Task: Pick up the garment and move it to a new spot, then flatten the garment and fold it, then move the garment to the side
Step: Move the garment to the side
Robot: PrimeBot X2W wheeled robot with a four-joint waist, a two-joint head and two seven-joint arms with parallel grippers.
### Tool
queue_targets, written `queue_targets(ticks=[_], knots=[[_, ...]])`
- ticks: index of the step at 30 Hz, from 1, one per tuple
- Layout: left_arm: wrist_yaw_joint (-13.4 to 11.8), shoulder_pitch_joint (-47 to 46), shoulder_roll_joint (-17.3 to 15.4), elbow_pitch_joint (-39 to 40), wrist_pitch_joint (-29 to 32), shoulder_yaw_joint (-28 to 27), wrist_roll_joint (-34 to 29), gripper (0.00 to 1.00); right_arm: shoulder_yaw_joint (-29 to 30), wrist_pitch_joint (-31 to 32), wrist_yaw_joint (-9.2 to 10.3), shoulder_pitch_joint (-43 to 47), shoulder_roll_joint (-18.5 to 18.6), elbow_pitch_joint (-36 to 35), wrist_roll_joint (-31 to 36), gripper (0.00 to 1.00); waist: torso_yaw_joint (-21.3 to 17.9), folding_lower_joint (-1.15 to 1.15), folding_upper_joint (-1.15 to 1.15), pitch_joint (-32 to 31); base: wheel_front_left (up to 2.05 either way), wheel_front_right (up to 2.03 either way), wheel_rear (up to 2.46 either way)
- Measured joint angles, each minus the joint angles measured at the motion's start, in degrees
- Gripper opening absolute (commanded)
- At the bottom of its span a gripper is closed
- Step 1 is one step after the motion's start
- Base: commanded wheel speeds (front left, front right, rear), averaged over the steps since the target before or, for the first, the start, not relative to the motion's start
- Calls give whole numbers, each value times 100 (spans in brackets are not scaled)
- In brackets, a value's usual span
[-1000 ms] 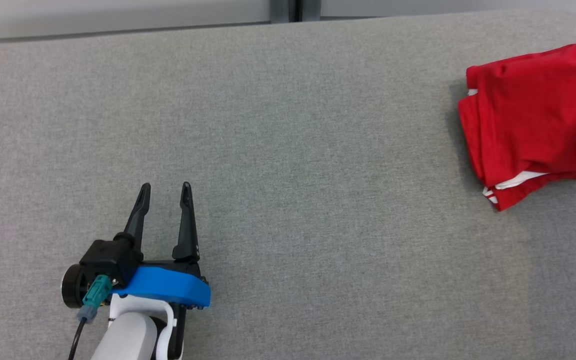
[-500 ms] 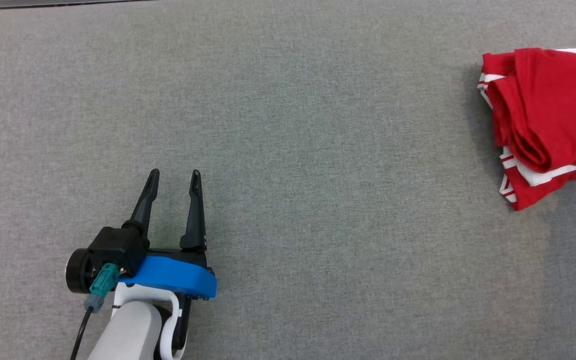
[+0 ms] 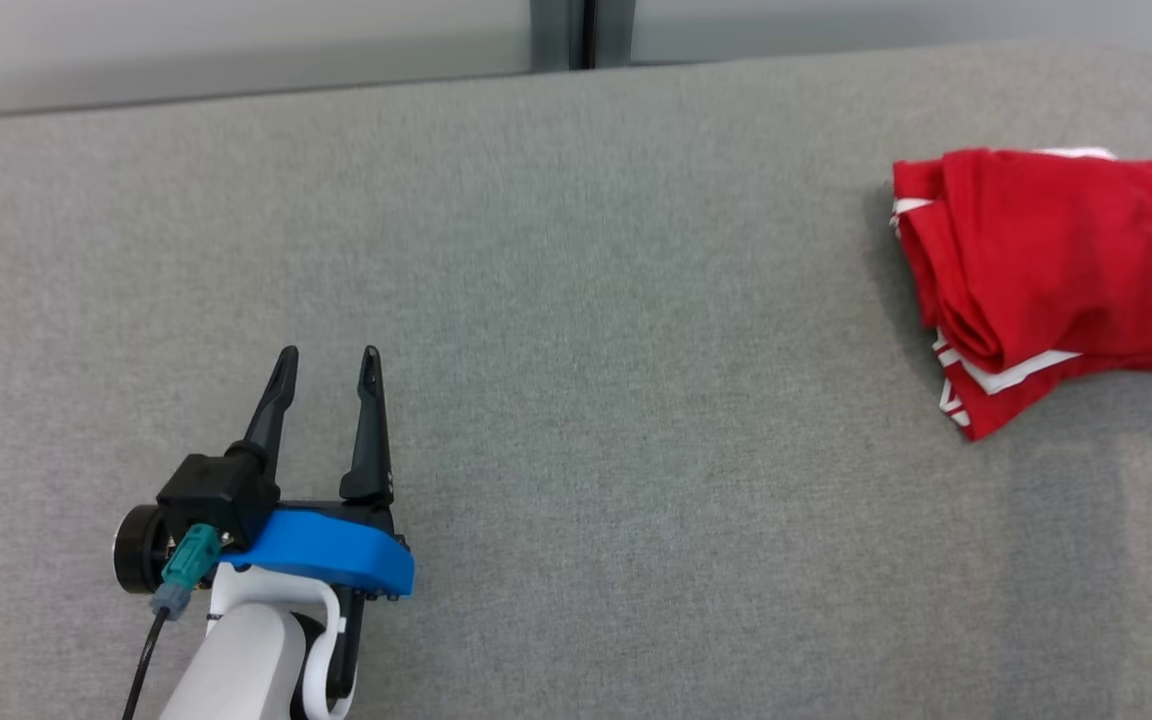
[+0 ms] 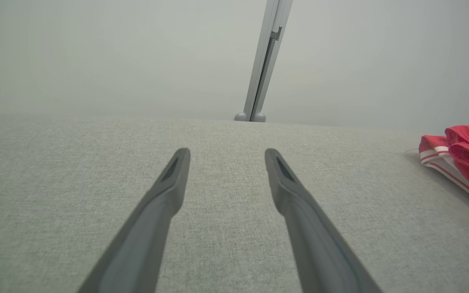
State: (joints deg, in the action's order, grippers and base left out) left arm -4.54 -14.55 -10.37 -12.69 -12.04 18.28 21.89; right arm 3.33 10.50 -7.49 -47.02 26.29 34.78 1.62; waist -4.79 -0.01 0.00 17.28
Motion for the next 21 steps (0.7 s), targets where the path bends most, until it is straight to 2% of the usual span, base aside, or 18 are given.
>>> queue_targets(ticks=[4,11,21], knots=[[-51,-28,36,-172,-52,-88,91,100,-60,-342,0,112,-290,-74,-186,100,12,0,0,-366,0,0,0],[-156,110,163,-603,-119,-186,253,100,-242,-880,0,904,-889,-275,-654,100,31,-1,-1,-1088,0,0,0],[-200,603,203,-939,-187,-255,426,100,-134,-1517,0,2246,-1824,-845,-612,100,183,-1,-1,-1739,0,0,0]])
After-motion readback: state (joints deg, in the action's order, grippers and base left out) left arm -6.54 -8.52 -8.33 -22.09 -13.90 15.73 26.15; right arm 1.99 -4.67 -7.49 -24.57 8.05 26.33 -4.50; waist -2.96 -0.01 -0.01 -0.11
